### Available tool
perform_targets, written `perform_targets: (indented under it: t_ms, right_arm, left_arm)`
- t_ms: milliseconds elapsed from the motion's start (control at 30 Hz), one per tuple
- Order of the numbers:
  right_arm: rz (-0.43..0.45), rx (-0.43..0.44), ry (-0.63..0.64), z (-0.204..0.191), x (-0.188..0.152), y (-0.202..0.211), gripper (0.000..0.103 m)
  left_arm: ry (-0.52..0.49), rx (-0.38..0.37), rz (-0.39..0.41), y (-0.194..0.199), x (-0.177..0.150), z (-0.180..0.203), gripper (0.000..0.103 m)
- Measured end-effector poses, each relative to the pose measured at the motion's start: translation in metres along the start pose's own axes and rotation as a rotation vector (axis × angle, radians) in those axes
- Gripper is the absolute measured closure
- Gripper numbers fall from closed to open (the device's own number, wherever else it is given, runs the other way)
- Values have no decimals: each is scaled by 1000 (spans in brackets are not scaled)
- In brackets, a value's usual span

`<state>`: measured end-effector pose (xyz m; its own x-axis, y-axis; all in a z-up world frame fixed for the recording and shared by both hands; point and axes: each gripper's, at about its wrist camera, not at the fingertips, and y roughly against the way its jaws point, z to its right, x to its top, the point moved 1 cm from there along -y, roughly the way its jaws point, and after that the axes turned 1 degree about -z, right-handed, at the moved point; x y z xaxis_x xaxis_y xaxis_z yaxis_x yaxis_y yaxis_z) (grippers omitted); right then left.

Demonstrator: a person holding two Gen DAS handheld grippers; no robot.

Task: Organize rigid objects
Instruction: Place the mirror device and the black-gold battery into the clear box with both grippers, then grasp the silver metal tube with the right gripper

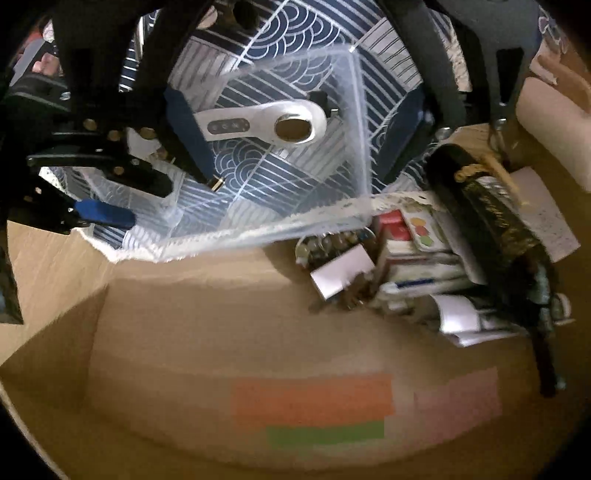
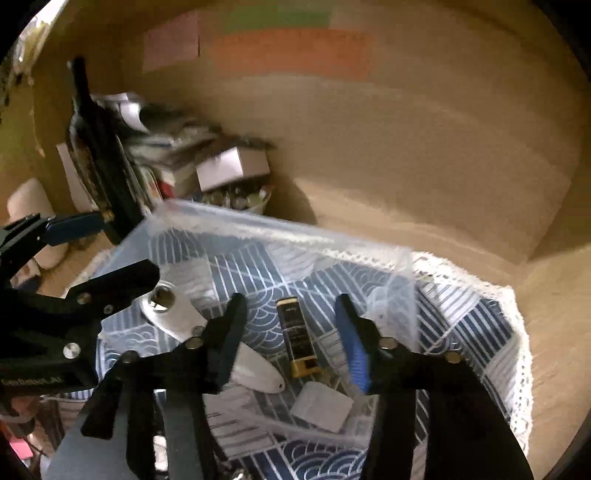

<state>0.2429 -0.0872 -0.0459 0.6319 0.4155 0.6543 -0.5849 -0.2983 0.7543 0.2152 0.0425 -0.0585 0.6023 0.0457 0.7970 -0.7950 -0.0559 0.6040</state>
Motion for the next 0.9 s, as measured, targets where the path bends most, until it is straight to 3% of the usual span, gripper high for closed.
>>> perform_targets:
  t_ms: [167,367,733,800,867,900]
  right_arm:
    - [76,1,-5,-3,-8,40,46]
    - [103,-7,-4,-11,-32,67,44]
    - [-44,7,-55,-28,-105,51,43]
    - [-78,24,-60,-31,-117,45,43]
    - [-106,40,-54,-34,-125,41,44]
    - [-116,41,-50,-36,-128,39,45]
  left_arm:
    - [-6,4,33,32,-14,-6,2]
    - [-10,-16,-3,47,-47,-9,2]
    - [16,-49,-139,33,-105,-15,2]
    - [21,-71,-161,28,-111,-14,4]
    - [21,-97,-193,21,-116,-11,19]
    - [15,-110,-208,19,-117,-8,23]
